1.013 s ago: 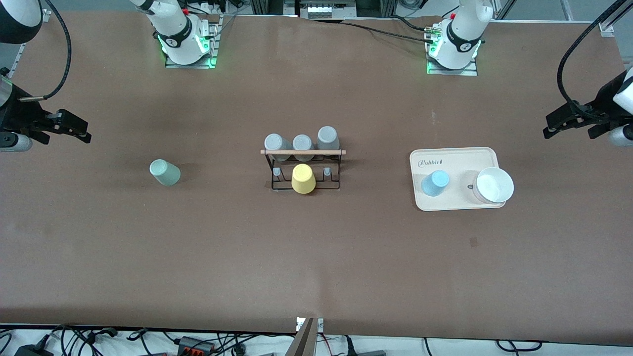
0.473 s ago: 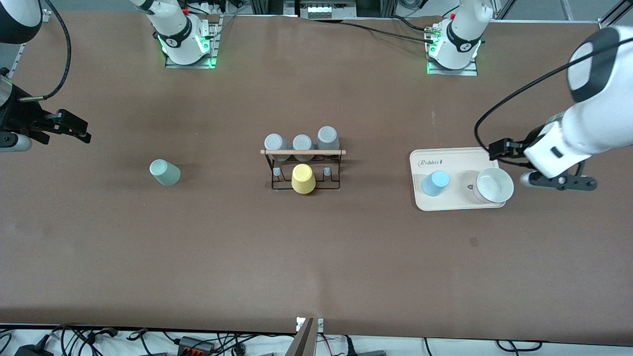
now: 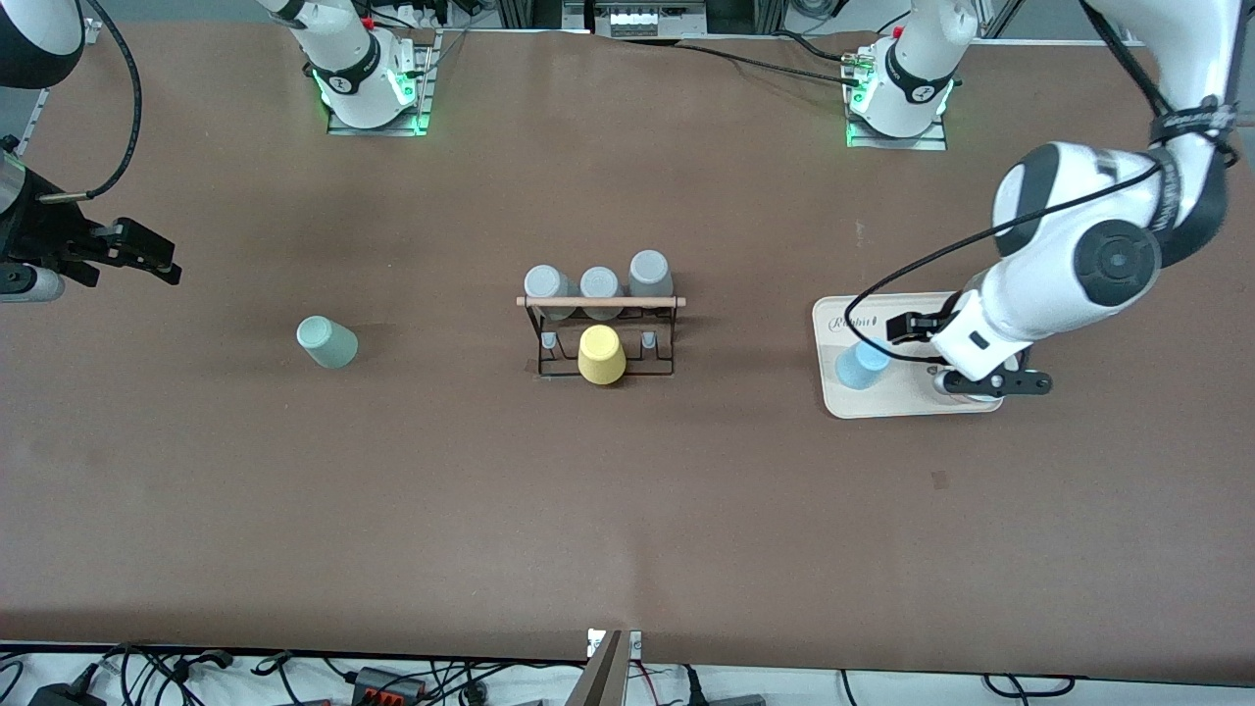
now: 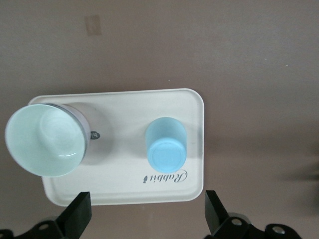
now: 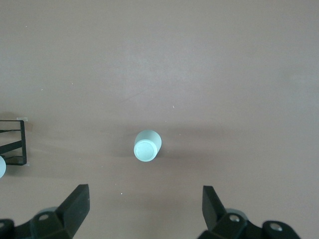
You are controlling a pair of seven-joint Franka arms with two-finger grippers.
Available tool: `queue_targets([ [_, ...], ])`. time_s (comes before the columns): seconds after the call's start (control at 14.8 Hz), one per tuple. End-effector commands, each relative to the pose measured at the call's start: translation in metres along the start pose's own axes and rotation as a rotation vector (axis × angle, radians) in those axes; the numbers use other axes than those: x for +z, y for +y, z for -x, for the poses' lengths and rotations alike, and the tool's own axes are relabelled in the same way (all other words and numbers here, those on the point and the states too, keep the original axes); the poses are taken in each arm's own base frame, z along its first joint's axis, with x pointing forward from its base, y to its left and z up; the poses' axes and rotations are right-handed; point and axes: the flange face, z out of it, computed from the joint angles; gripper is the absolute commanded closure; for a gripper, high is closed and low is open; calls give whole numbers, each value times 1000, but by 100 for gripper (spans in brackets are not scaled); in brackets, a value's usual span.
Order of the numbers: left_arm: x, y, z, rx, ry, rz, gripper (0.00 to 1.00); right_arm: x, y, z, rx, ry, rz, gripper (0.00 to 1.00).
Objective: Hang scattered cups on rack with three cups
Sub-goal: 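Reach the left gripper to the light blue cup on the tray and grasp it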
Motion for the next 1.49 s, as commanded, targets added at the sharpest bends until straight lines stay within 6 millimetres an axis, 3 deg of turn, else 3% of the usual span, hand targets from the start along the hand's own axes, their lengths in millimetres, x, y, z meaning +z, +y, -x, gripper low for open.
queue_targets([
  [0.0, 47, 2, 15, -37, 9, 11, 0, -3, 2, -1, -18, -2, 8, 0],
  [0.14, 81, -1, 22, -46, 33, 16, 0, -3, 2, -1, -18, -2, 8, 0],
  [0.34, 116, 0, 15, -105, 36, 22, 0, 1, 2, -3, -18, -5, 7, 0],
  [0.68, 143, 9, 9, -140, 62, 34, 0, 1, 3, -4, -17, -2, 9, 0],
  [0.95, 147, 11, 9, -137, 58, 33, 0, 1, 4, -5, -15, 4, 8, 0],
  [1.42, 131, 11, -1, -120, 83, 33, 48, 2, 5, -6, -13, 6, 8, 0],
])
